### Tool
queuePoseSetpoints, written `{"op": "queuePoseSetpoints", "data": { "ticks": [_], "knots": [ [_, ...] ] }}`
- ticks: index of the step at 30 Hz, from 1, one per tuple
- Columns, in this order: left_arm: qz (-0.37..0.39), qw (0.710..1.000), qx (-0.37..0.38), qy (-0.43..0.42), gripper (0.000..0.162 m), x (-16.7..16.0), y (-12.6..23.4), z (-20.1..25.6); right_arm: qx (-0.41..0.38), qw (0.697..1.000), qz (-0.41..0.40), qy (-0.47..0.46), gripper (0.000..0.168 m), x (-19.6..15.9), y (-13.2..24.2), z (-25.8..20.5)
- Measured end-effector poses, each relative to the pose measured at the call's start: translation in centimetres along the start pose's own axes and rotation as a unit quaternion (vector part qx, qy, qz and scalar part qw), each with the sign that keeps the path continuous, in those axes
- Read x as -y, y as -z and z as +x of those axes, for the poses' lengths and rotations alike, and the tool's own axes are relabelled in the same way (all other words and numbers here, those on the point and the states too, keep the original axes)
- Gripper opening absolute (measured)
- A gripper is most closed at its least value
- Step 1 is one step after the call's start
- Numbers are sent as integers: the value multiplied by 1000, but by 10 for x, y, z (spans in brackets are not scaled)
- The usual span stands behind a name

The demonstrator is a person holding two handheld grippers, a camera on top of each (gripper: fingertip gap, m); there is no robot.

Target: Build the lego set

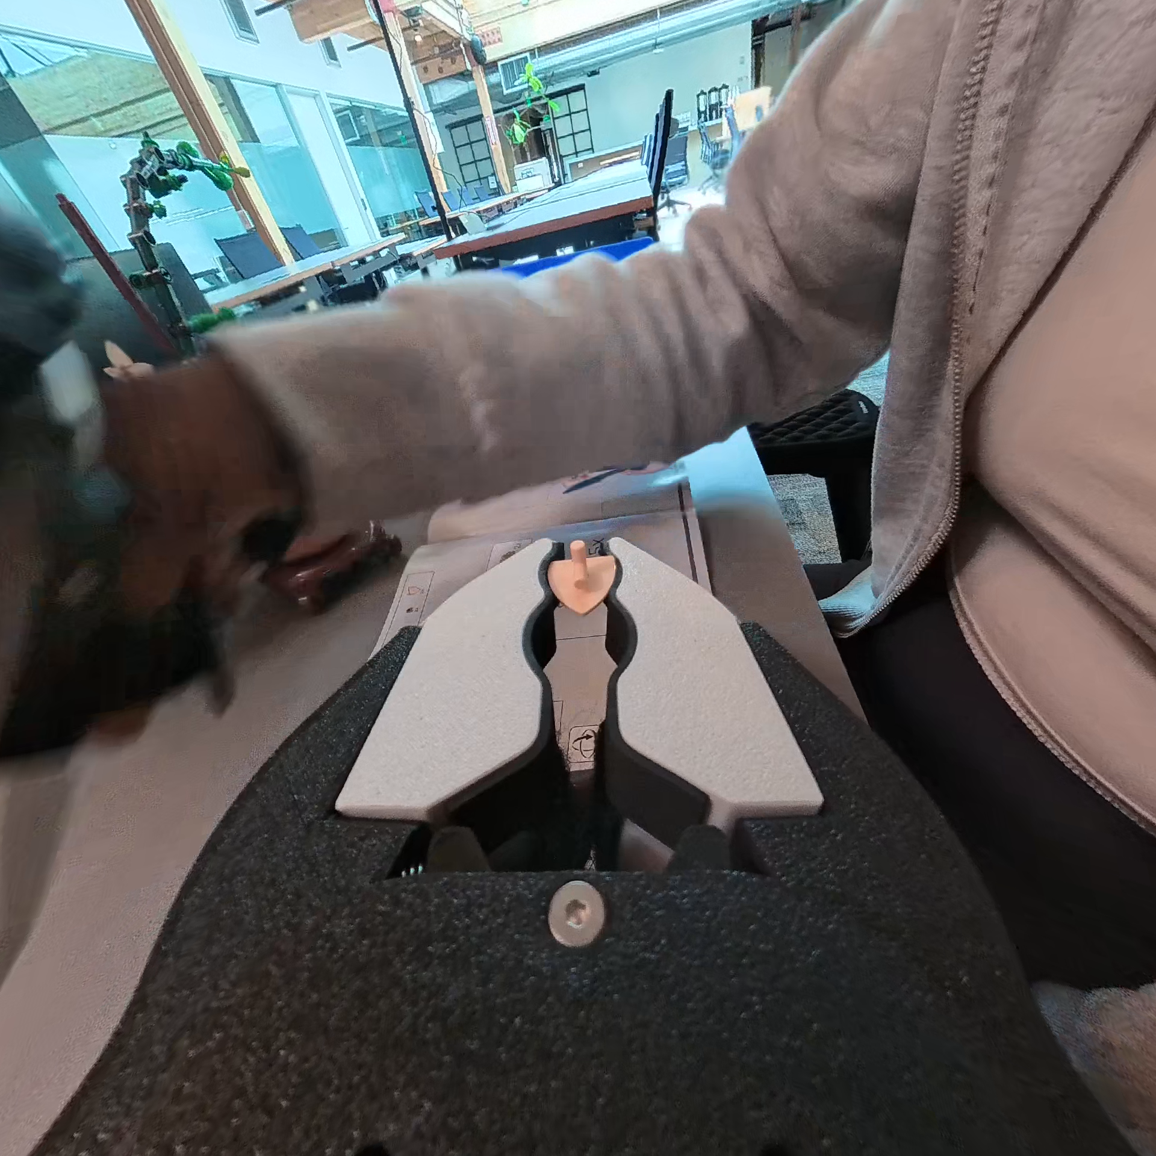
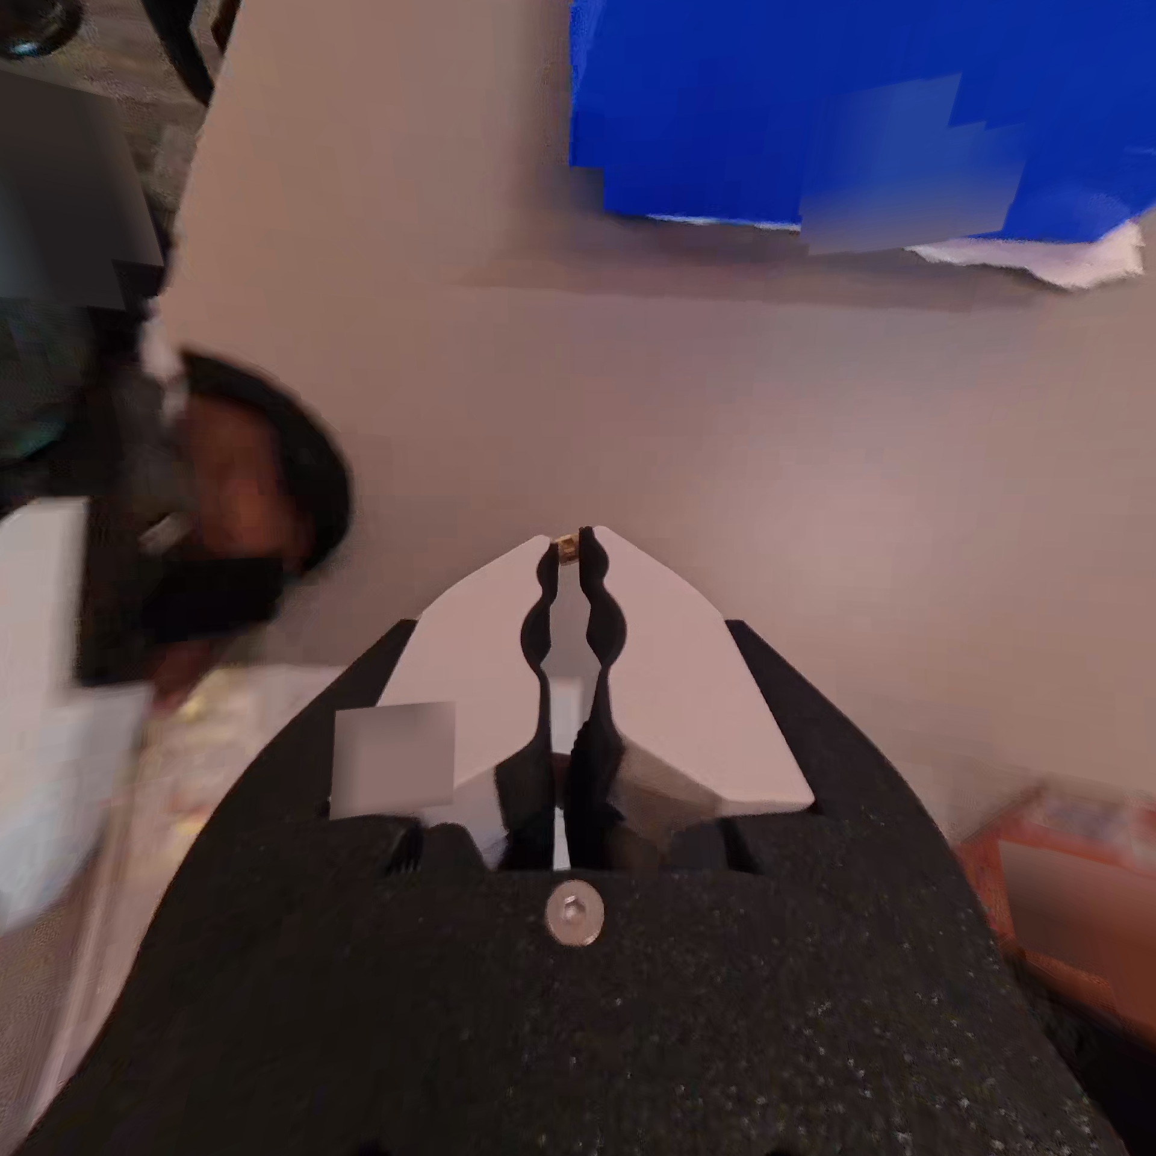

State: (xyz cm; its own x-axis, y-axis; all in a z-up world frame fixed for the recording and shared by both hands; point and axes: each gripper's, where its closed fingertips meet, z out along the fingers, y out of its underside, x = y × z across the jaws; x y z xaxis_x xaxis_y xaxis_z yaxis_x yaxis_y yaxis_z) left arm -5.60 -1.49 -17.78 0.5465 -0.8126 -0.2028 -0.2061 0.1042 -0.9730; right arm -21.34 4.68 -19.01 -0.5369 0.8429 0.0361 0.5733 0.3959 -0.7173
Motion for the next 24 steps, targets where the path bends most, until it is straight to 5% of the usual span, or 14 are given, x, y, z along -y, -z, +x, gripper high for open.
{"op": "queuePoseSetpoints", "data": {
  "ticks": [6, 11, 24],
  "knots": [
    [-6, 1000, 8, 1, 11, -2, -2, -3, -192, 969, -25, -154, 7, -116, 109, -52],
    [-10, 1000, 11, -2, 11, -3, -3, -4, -324, 906, -59, -267, 6, -196, 139, -88],
    [-12, 1000, 14, -4, 11, -3, -3, -5, -324, 883, -62, -334, 23, -210, 129, -104]
  ]
}}
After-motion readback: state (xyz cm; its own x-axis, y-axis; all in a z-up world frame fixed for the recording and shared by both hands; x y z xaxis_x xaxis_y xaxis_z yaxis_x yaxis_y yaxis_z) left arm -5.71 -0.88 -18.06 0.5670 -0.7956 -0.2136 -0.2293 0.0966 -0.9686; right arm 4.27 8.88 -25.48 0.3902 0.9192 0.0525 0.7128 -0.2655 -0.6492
